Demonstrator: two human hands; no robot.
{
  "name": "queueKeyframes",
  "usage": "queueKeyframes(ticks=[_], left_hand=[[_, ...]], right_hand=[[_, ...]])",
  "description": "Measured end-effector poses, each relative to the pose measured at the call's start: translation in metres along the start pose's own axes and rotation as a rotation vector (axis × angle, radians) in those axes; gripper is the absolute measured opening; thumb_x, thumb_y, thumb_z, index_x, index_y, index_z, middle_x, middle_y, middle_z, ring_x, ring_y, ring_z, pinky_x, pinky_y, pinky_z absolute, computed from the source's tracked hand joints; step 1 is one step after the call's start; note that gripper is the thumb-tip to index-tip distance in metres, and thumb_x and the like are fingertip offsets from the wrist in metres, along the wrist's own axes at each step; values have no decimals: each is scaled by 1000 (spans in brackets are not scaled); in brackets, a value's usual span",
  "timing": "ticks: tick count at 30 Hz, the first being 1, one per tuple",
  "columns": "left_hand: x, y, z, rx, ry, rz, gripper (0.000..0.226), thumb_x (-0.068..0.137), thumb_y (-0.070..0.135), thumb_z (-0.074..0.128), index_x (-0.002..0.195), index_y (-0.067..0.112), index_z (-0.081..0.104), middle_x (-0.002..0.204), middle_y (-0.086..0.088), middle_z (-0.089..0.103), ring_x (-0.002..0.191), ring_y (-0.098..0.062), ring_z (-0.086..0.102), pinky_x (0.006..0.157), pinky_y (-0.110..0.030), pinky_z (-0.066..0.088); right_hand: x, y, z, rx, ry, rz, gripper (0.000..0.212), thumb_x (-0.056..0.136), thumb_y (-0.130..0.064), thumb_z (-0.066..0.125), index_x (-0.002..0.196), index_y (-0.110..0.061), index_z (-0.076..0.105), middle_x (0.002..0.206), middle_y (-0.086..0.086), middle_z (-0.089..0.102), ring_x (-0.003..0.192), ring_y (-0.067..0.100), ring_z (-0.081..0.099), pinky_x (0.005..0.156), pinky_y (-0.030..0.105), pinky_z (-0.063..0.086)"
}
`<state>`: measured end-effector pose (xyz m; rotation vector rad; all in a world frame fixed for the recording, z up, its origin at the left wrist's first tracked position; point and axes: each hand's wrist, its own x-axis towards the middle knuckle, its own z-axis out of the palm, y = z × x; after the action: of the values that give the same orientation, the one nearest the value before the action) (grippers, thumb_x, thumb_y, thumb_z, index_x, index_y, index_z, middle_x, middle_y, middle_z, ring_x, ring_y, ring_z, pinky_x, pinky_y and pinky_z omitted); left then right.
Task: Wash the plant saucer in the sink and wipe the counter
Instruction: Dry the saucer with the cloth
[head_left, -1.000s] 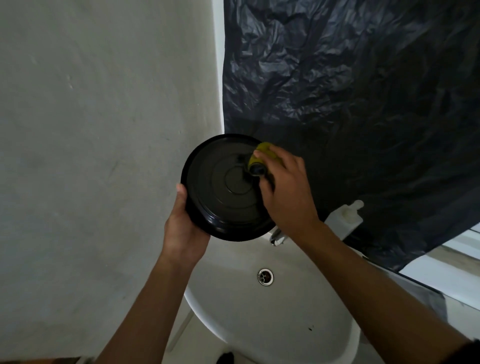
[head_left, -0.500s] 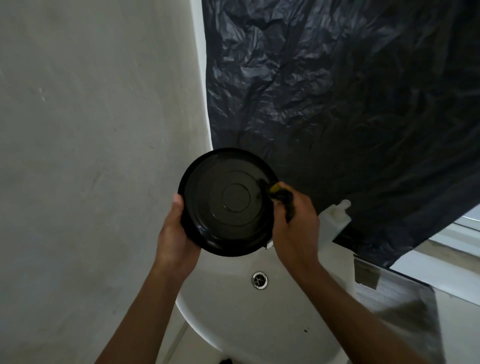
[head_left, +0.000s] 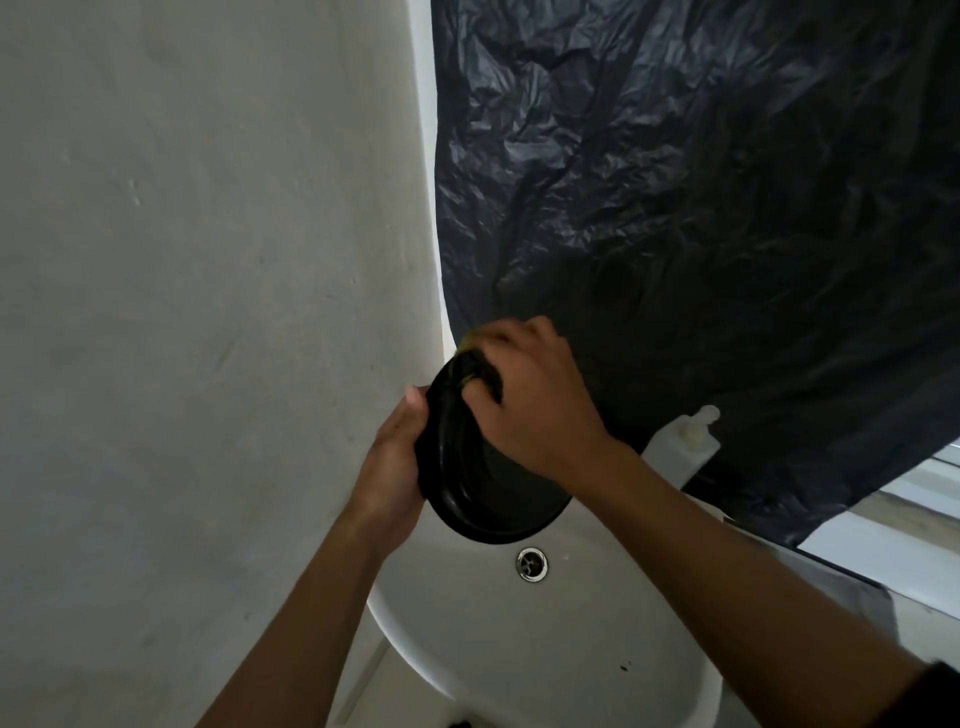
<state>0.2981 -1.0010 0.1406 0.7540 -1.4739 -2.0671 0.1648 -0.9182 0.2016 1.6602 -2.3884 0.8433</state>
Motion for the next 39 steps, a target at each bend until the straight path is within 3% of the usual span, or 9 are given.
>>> queueKeyframes(ticks=[5, 8, 13, 19, 22, 28, 31, 37, 39], left_hand=[[2, 10, 0, -201, 0, -112, 44, 112, 32, 28, 124, 16, 67, 114, -6, 78, 107, -17, 74, 82, -27, 60], [2, 18, -4, -349, -7, -151, 49, 109, 40, 32, 126, 10, 67, 120, -11, 74, 110, -23, 72, 96, -35, 55], [10, 22, -10, -476, 14, -194, 57, 108, 51, 31, 139, 14, 62, 133, -16, 69, 119, -30, 69, 101, -42, 56], [12, 18, -14, -555, 105, -153, 50, 111, 41, 31, 142, 15, 58, 134, -14, 69, 113, -28, 73, 84, -40, 63], [12, 16, -16, -563, 122, -162, 49, 111, 40, 31, 142, 13, 59, 133, -13, 70, 114, -27, 72, 84, -39, 63], [17, 14, -19, -567, 128, -135, 47, 111, 37, 31, 133, 16, 66, 137, -13, 67, 126, -29, 65, 102, -46, 53], [18, 13, -22, -570, 130, -145, 45, 111, 36, 31, 131, 17, 67, 137, -11, 67, 128, -28, 63, 104, -48, 50], [15, 11, -25, -490, 97, -168, 47, 110, 40, 33, 134, 18, 67, 139, -9, 66, 129, -27, 63, 107, -46, 49], [12, 11, -25, -432, 67, -177, 49, 110, 41, 34, 143, 17, 62, 142, -8, 64, 131, -27, 61, 111, -46, 48]], right_hand=[[-17, -29, 20, -128, -54, -136, 37, 87, -35, 52, 117, -19, 68, 132, 1, 56, 116, 26, 45, 90, 42, 44], [-31, -33, 28, -129, -44, -205, 38, 90, -33, 54, 122, -19, 68, 139, 4, 54, 122, 28, 45, 92, 41, 44], [-58, -25, 38, -111, -14, -346, 33, 91, -29, 58, 119, -15, 69, 141, 7, 56, 127, 32, 49, 98, 42, 44], [-90, 11, 43, -112, 17, -419, 37, 91, -31, 63, 124, -15, 69, 143, 5, 55, 130, 29, 46, 102, 44, 44], [-101, 31, 37, -110, 13, -438, 39, 91, -31, 64, 127, -15, 68, 146, 5, 51, 134, 29, 42, 106, 44, 42], [-106, 63, 22, -56, 113, -401, 36, 89, -22, 73, 124, -13, 70, 145, 9, 53, 131, 36, 46, 100, 50, 46], [-102, 77, 17, 43, 167, -335, 38, 85, -17, 75, 121, -14, 63, 144, 7, 48, 128, 36, 49, 97, 50, 49], [-81, 95, -1, 206, 242, -132, 41, 80, -5, 70, 119, -13, 60, 132, 10, 57, 122, 22, 51, 103, 31, 47], [-70, 99, -9, 246, 237, -51, 39, 81, -2, 66, 119, -11, 62, 127, 6, 60, 119, 18, 54, 100, 32, 49]])
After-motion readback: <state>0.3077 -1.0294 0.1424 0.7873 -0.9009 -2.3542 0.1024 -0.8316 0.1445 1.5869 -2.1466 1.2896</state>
